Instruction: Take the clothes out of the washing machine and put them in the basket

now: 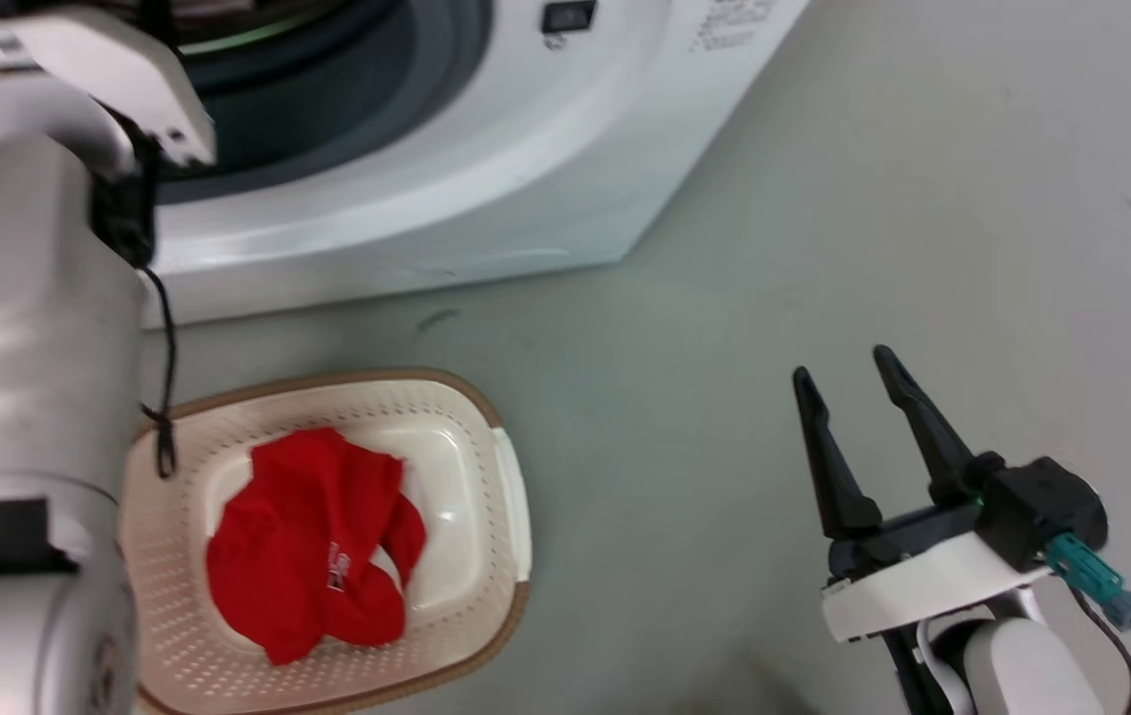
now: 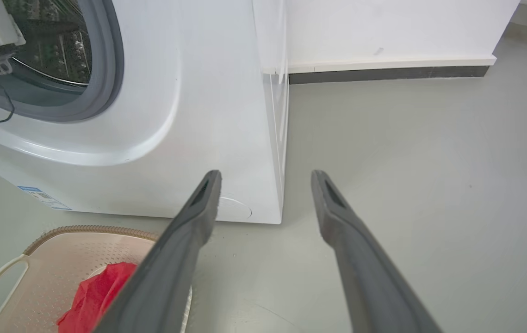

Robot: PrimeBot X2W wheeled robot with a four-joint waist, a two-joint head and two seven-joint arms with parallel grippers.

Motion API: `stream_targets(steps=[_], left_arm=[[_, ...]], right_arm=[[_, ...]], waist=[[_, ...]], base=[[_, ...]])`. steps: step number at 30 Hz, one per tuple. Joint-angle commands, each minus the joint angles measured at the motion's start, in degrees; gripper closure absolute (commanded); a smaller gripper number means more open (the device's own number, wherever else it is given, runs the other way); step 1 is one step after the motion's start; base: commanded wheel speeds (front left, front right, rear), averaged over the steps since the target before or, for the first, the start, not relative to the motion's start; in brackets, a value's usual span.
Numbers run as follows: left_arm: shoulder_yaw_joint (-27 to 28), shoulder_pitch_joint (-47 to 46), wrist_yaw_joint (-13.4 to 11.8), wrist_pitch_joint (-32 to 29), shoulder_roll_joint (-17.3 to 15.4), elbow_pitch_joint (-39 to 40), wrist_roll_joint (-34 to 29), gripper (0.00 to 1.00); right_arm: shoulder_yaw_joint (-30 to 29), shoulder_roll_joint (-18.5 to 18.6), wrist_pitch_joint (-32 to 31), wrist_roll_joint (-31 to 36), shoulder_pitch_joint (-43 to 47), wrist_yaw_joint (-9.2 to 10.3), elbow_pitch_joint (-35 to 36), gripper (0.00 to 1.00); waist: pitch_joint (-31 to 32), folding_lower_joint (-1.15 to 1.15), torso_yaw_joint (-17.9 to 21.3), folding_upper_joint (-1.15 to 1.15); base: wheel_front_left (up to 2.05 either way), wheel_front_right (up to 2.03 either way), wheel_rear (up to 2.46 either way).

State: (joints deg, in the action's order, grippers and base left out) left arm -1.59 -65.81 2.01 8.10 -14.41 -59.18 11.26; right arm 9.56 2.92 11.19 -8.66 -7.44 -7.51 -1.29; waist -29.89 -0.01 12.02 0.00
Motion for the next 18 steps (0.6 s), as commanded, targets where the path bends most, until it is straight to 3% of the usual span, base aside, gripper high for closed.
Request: stream_targets(steps=[1, 8, 18], left_arm=[[-0.1, -2.5, 0.3, -1.4, -1.1, -1.9, 0.1, 0.0], [-1.3, -10.3, 0.9, -8.4, -4.7, -7.4, -0.8, 0.0], [-4.4, -25.0, 0.6, -29.6, -12.5, -11.8, -3.2, 0.0]], right_arm=[[0.8, -0.1, 0.7, -0.8, -1.4, 0.04, -0.7, 0.0], [3.7, -0.1, 2.5, -2.8, -3.5, 0.04, -3.0, 0.0], [8.8, -0.1, 3.9, -7.7, -4.6, 0.03, -5.7, 0.0]], waist=[[-4.3, 0.01, 3.7, 0.0], [-8.1, 0.01, 7.5, 0.0], [-14.1, 0.01, 15.2, 0.0]], base=[[0.0, 0.0, 0.0], [0.0, 0.0, 0.0], [0.0, 0.0, 0.0]])
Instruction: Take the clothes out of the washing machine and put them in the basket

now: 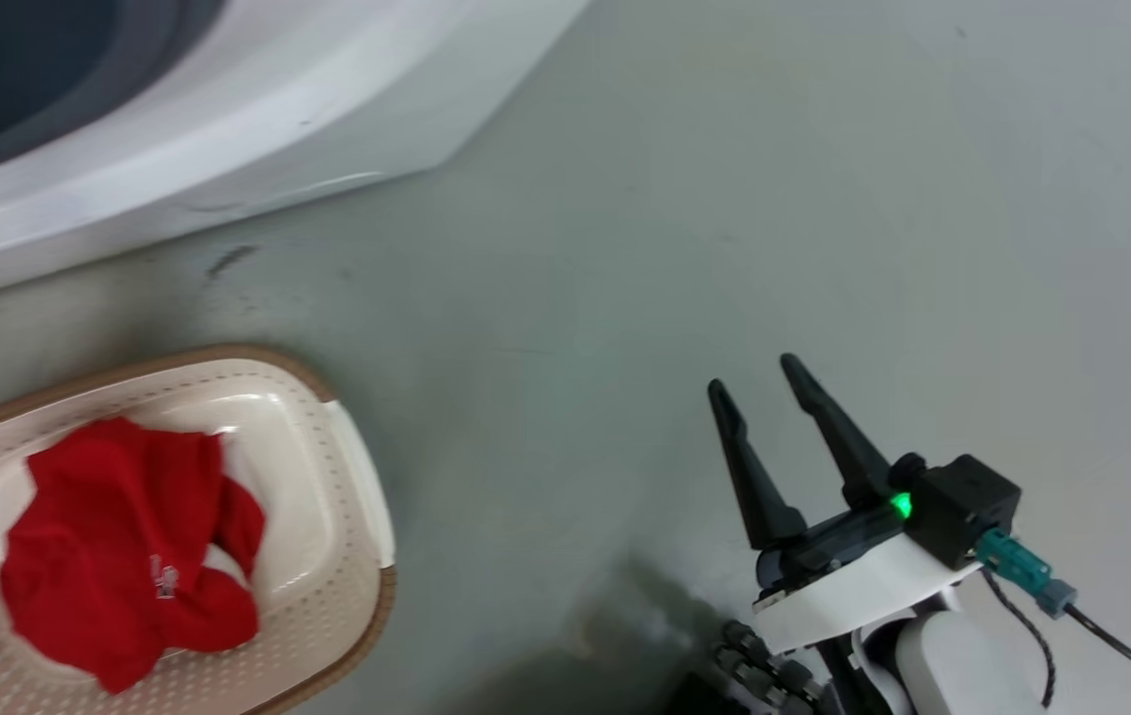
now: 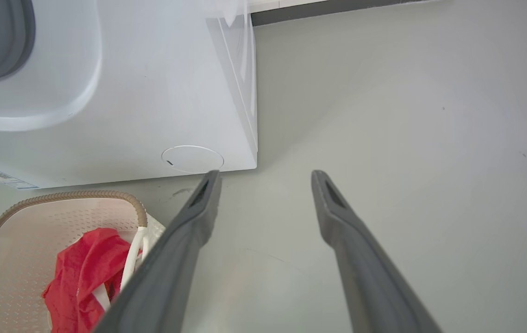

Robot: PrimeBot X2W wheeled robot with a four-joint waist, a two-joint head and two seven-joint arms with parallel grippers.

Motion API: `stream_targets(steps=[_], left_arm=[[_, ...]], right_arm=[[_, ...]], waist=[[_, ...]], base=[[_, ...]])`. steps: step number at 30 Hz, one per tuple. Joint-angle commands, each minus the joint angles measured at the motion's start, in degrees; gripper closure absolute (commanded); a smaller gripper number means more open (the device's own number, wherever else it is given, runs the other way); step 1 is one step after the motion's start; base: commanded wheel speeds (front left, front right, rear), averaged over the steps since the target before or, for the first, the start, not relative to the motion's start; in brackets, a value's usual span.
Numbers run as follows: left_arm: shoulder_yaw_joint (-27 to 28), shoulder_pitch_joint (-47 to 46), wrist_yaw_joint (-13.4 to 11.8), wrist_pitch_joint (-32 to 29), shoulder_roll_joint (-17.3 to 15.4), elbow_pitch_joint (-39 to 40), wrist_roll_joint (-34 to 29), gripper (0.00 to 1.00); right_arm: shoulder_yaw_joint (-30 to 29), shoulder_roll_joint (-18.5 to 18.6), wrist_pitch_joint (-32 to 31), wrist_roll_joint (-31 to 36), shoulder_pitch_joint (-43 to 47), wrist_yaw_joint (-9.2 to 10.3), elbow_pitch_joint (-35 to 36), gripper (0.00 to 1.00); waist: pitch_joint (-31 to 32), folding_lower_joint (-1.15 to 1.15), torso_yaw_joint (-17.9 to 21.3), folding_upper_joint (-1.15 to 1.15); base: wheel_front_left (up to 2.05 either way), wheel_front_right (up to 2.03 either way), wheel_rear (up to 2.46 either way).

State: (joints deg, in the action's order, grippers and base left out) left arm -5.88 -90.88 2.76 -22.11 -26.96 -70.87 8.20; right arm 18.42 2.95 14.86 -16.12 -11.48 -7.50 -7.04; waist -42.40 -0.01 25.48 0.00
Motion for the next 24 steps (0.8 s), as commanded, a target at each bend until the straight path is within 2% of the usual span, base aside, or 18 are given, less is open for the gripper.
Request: stream_targets(steps=[1, 8, 15, 16, 17, 18, 20, 24], left_arm=[[-0.3, -0.7, -0.3, -1.2, -0.5, -0.4, -0.4, 0.0], [-1.1, -4.3, -1.3, -11.3, -4.1, -1.0, -0.7, 0.0], [-1.8, -4.6, -2.7, -19.4, -4.1, -1.7, -0.2, 0.0], [-1.8, -4.7, -3.0, -20.0, -4.3, -1.5, -0.1, 0.41], [-1.9, -4.7, -3.2, -20.7, -4.4, -1.5, -0.1, 0.78], [-2.1, -4.6, -3.6, -20.7, -4.5, -1.1, -0.2, 1.0], [-2.2, -4.1, -4.4, -20.5, -4.8, -0.2, -0.3, 1.0], [-2.7, -3.4, -5.4, -15.1, -5.7, 4.2, -0.9, 1.0]], right_arm=[[0.5, -0.1, 0.3, -0.5, -0.5, 0.03, -0.2, 0.0], [2.9, -0.1, 0.4, -2.5, 0.7, 0.03, 0.4, 0.0], [3.1, -0.1, 0.4, -2.9, 2.1, 0.03, 1.0, 0.0], [3.1, -0.1, 0.4, -3.0, 2.1, 0.03, 1.1, 0.0], [3.2, -0.1, 0.4, -3.0, 2.1, 0.03, 1.3, 0.0], [3.2, -0.1, 0.4, -3.0, 2.1, 0.03, 1.4, 0.0], [3.3, -0.1, 0.4, -3.1, 2.2, 0.03, 1.4, 0.0], [3.6, -0.1, 0.4, -3.2, 1.4, 0.03, 1.3, 0.0]], waist=[[-1.9, 0.01, 2.3, 0.0], [-3.6, 0.01, 5.5, 0.0], [-4.3, 0.01, 5.5, 0.0], [-4.3, 0.01, 5.5, 0.0], [-4.3, 0.01, 5.5, 0.0], [-4.4, 0.01, 5.5, 0.0], [-4.3, 0.01, 5.6, 0.0], [-4.3, 0.01, 5.7, 0.0]], base=[[0.0, 0.0, 0.0], [0.0, 0.0, 0.0], [0.0, 0.0, 0.0], [0.0, 0.0, 0.0], [0.0, 0.0, 0.0], [0.0, 0.0, 0.0], [0.0, 0.0, 0.0], [0.0, 0.0, 0.0]])
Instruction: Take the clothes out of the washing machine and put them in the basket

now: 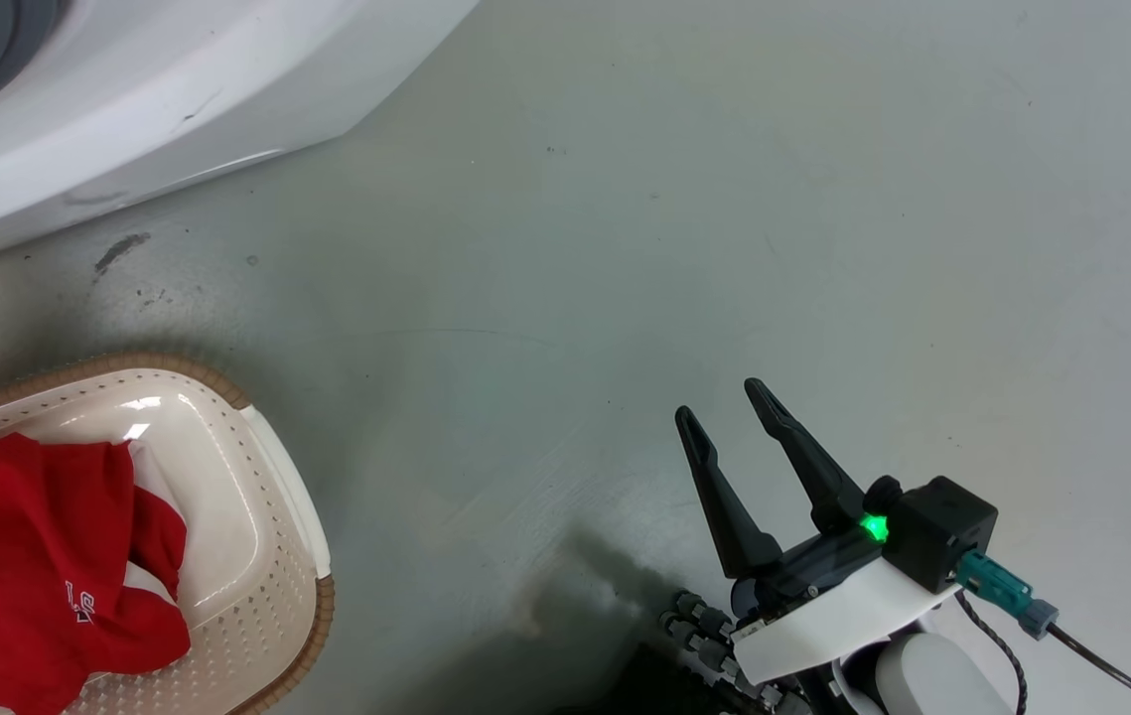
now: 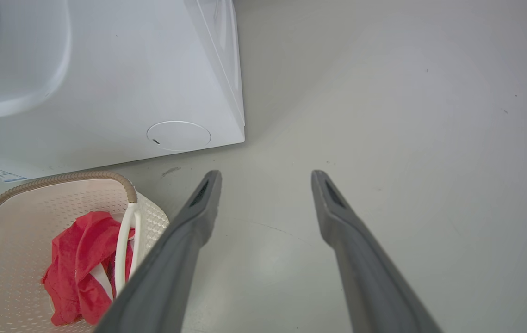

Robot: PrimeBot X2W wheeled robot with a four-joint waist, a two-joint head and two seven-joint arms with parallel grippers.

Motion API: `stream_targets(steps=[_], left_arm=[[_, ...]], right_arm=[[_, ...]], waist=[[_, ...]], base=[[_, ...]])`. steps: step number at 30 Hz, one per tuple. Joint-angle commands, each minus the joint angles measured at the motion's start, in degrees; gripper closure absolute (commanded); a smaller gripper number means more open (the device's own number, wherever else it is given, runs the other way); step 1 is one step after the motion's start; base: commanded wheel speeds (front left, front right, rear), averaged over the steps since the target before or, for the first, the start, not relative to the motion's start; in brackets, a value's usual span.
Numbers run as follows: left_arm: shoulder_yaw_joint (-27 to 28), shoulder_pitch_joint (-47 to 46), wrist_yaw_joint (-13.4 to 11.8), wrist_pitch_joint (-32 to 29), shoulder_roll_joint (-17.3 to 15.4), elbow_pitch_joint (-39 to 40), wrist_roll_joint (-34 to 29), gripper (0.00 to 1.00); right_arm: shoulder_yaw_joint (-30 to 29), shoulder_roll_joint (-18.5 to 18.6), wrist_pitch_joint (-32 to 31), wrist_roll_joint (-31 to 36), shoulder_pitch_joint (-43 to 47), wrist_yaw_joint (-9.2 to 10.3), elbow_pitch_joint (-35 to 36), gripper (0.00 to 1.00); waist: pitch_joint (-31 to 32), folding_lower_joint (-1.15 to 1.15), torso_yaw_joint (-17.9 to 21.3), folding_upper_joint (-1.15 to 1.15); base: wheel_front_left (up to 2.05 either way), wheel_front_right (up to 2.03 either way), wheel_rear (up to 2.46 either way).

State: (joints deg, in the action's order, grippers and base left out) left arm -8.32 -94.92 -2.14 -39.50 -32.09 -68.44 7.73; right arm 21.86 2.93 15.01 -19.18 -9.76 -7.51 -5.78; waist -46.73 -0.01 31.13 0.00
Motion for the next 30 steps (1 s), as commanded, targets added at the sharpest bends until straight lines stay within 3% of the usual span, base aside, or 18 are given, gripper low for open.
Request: stream_targets(steps=[1, 9, 14, 15, 30], left_arm=[[-0.4, 1.3, -0.5, 3.7, -0.8, 2.7, -0.5, 1.0], [0.8, 7.9, -1.6, 17.9, 0.8, 10.3, 1.7, 1.0], [1.4, 12.5, -1.1, 25.6, 2.9, 12.0, 3.3, 1.0], [1.6, 14.8, -0.6, 29.7, 3.7, 12.1, 4.1, 1.0], [0.5, 29.5, 3.6, 51.2, 10.6, 4.8, 6.8, 1.0]], right_arm=[[0.3, -0.1, 0.2, -0.3, -0.6, 0.04, 0.0, 0.0], [-1.3, -0.1, 0.2, 0.8, -2.1, 0.04, 0.1, 0.0], [-2.8, -0.1, 0.2, 2.0, -1.8, 0.04, -0.5, 0.0], [-3.5, -0.1, 0.2, 2.7, -1.7, 0.04, -0.7, 0.0], [-8.6, 0.0, -1.4, 7.5, 2.5, 0.04, -2.8, 0.0]], waist=[[0.1, 0.01, 0.2, 0.0], [2.6, 0.01, -1.9, 0.0], [5.6, 0.01, -4.0, 0.0], [7.6, 0.01, -5.1, 0.0], [25.1, 0.01, -12.5, 0.0]], base=[[0.0, 0.0, 0.0], [0.0, 0.0, 0.0], [0.0, 0.0, 0.0], [0.0, 0.0, 0.0], [0.0, 0.0, 0.0]])
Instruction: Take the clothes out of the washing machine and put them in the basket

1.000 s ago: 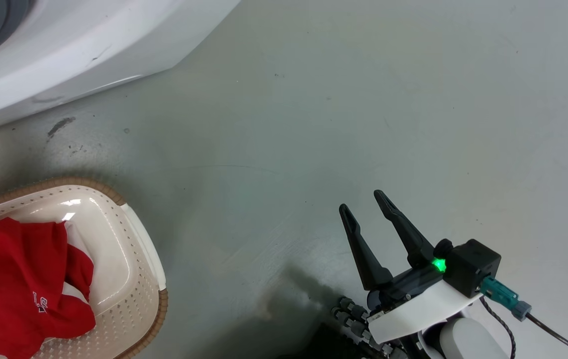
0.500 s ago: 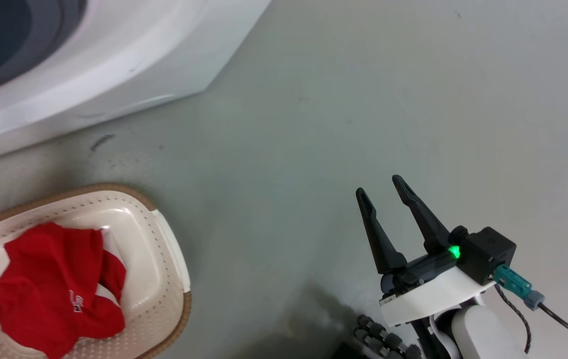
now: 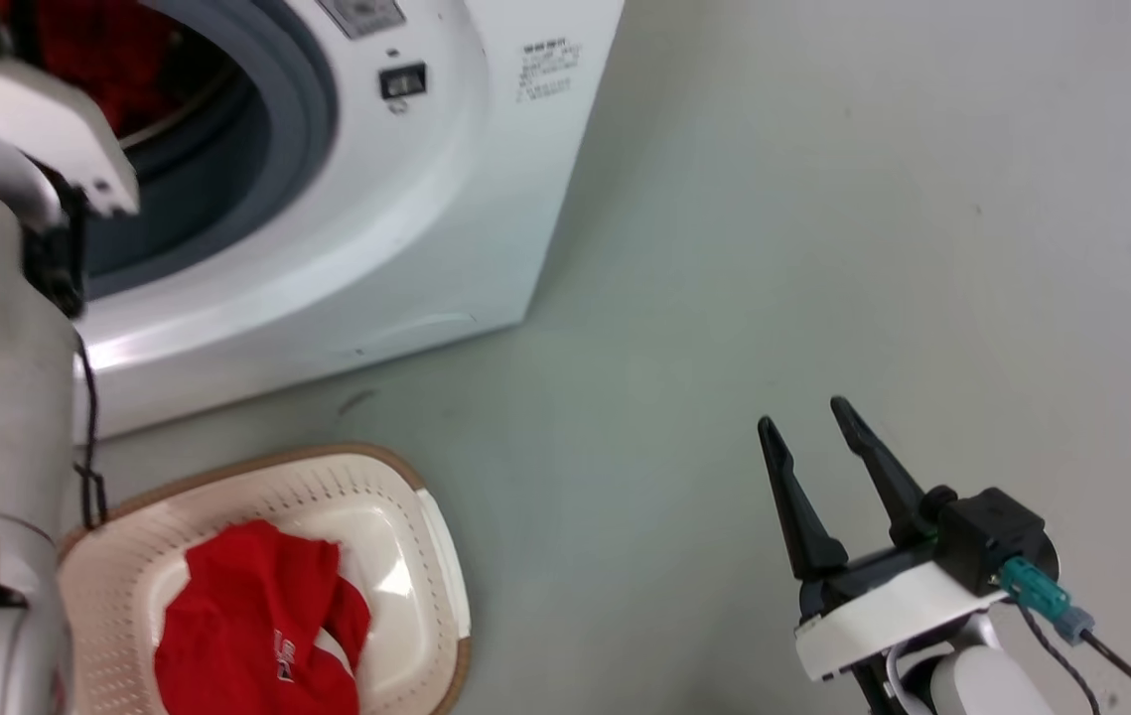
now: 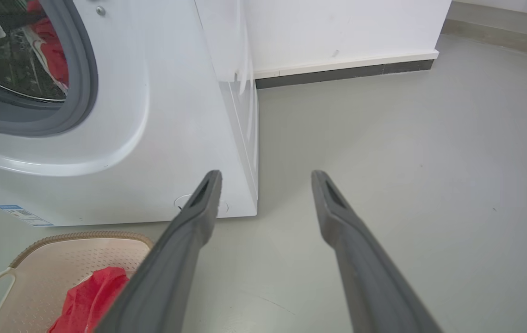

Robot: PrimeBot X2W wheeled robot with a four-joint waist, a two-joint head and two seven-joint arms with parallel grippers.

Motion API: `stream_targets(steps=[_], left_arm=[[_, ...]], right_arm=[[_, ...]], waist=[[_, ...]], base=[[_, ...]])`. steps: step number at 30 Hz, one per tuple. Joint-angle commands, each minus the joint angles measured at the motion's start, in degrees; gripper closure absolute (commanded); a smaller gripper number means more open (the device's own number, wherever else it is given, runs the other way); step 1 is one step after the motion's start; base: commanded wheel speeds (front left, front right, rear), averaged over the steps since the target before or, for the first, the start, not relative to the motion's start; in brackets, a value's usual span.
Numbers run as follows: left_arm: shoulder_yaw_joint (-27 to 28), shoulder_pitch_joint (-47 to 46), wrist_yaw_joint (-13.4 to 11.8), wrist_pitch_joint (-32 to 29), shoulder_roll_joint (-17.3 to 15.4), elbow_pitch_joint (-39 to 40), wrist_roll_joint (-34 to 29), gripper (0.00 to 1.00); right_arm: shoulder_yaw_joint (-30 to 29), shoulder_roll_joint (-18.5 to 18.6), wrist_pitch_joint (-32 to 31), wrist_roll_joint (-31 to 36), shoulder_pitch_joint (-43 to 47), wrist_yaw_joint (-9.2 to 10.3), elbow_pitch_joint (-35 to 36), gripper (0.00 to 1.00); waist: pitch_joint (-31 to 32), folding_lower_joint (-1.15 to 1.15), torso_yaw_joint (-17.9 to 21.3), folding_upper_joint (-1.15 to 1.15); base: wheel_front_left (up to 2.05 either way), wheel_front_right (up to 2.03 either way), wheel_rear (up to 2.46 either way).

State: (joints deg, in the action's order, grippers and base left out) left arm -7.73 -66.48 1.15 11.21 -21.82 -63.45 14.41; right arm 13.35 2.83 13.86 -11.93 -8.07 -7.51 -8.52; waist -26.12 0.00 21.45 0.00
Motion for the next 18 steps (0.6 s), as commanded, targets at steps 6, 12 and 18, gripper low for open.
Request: stream_targets(steps=[6, 12, 18], left_arm=[[0.6, 8.2, 0.2, 3.8, 3.1, -1.1, 1.4, 1.0], [2.6, 17.4, 0.5, 4.1, 4.5, 6.8, 2.2, 1.0], [4.6, 27.7, 1.4, 4.1, 5.9, 17.0, 1.1, 1.0]], right_arm=[[-1.6, 0.1, -2.4, 1.5, 4.3, 0.04, 0.8, 0.0], [-3.4, 0.1, -4.9, 2.4, 8.6, 0.04, 2.2, 0.0], [-4.8, 0.1, -7.5, 3.4, 12.8, 0.04, 4.4, 0.0]], waist=[[12.0, 0.0, -4.6, 0.0], [19.4, 0.0, -6.2, 0.0], [25.9, 0.0, -8.1, 0.0]], base=[[0.0, 0.0, 0.0], [0.0, 0.0, 0.0], [0.0, 0.0, 0.0]])
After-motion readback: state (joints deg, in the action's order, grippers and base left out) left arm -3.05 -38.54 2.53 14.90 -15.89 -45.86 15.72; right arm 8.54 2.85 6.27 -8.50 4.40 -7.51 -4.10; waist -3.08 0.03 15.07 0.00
